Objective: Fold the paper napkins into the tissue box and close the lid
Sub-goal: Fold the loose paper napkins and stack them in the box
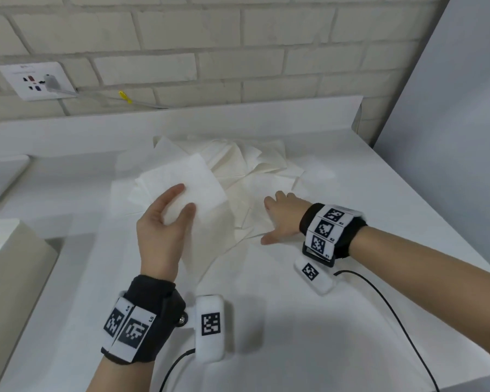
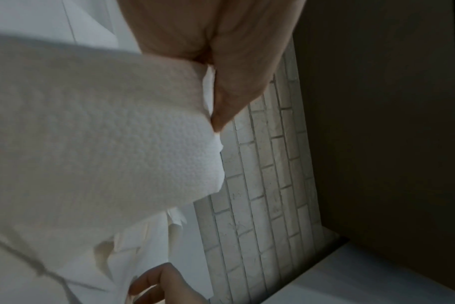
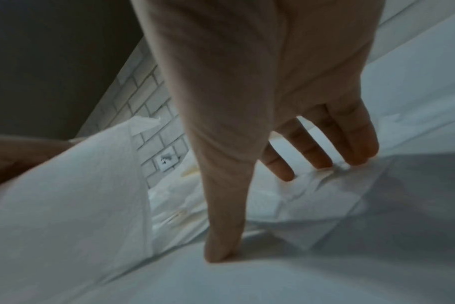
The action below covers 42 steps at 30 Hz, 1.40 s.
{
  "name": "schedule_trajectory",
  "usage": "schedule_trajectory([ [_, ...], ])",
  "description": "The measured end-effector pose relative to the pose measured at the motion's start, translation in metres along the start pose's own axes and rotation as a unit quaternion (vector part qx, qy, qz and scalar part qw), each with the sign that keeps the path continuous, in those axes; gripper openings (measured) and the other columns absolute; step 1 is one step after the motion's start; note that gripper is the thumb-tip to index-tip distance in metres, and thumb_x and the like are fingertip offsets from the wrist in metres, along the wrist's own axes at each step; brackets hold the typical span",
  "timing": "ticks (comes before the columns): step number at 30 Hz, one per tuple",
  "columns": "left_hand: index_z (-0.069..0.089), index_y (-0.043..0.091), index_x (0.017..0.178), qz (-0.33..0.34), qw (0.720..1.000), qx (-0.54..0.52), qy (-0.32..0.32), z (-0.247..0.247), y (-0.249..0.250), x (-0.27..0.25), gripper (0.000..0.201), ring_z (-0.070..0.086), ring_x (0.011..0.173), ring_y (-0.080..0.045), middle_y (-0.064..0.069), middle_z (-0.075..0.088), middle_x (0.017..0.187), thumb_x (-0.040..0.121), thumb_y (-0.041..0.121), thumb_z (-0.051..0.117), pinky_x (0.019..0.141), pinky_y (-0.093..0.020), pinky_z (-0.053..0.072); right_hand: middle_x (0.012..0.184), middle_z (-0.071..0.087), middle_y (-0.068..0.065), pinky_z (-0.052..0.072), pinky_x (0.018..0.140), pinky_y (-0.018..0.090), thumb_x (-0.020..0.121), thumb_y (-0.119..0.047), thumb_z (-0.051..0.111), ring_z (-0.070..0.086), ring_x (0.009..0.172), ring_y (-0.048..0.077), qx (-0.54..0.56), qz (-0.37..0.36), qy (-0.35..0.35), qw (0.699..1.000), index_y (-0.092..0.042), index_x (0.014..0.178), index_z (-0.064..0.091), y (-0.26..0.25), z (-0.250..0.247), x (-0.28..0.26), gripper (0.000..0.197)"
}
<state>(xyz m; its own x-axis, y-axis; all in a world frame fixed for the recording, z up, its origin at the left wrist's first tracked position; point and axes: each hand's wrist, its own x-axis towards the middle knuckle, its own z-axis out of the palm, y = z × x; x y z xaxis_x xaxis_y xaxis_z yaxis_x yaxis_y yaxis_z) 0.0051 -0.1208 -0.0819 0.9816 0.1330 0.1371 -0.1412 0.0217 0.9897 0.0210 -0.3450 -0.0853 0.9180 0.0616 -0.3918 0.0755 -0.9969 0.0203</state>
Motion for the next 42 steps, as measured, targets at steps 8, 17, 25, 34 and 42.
schedule_trajectory([
  [8,0.068,0.037,0.101,0.001,1.0,0.0,0.004,-0.008,0.001,0.002,0.044,0.058,0.115,-0.015,0.009,0.066,0.117,0.071,0.007,0.079,0.102,-0.043,0.045,0.108,0.049,0.01,0.034,0.062,0.029,0.091,-0.024,0.051,0.055,0.092,0.029,-0.112,-0.034,0.032,0.993,-0.01,0.124,0.038,-0.001,-0.011,0.01,0.038],
  [17,0.068,0.034,0.103,0.004,1.0,0.015,0.004,-0.007,0.001,0.0,0.042,0.059,0.115,-0.015,0.008,0.066,0.117,0.075,0.004,0.076,0.102,-0.042,0.045,0.116,0.056,0.001,0.031,0.07,0.026,0.091,-0.007,0.038,0.054,0.101,0.022,-0.047,-0.106,0.122,0.986,-0.024,0.129,0.05,0.017,-0.02,0.01,0.043],
  [25,0.069,0.033,0.103,0.013,1.0,0.025,0.003,-0.004,0.003,-0.002,0.041,0.058,0.116,-0.013,0.011,0.066,0.116,0.075,0.003,0.076,0.105,-0.043,0.043,0.126,0.049,0.002,0.03,0.08,0.027,0.094,-0.008,0.035,0.047,0.11,0.022,-0.085,-0.168,0.103,0.977,-0.026,0.126,0.053,0.02,-0.011,0.013,0.042],
  [34,0.069,0.034,0.101,0.017,0.999,0.028,-0.001,-0.002,0.006,-0.004,0.04,0.058,0.115,-0.01,0.016,0.065,0.113,0.076,0.003,0.075,0.105,-0.041,0.043,0.134,0.05,-0.002,0.037,0.098,0.033,0.099,-0.022,0.035,0.047,0.121,0.019,-0.058,-0.172,0.076,0.98,-0.016,0.128,0.054,0.023,-0.017,0.013,0.036],
  [42,0.068,0.036,0.1,0.017,0.999,0.031,0.009,-0.008,0.008,-0.004,0.04,0.058,0.115,-0.012,0.017,0.065,0.113,0.077,0.004,0.074,0.103,-0.042,0.044,0.109,0.068,0.005,0.045,0.088,0.032,0.09,-0.009,0.055,0.061,0.101,0.023,0.14,-0.196,0.284,0.928,-0.008,0.104,0.072,0.019,-0.035,0.001,0.021],
])
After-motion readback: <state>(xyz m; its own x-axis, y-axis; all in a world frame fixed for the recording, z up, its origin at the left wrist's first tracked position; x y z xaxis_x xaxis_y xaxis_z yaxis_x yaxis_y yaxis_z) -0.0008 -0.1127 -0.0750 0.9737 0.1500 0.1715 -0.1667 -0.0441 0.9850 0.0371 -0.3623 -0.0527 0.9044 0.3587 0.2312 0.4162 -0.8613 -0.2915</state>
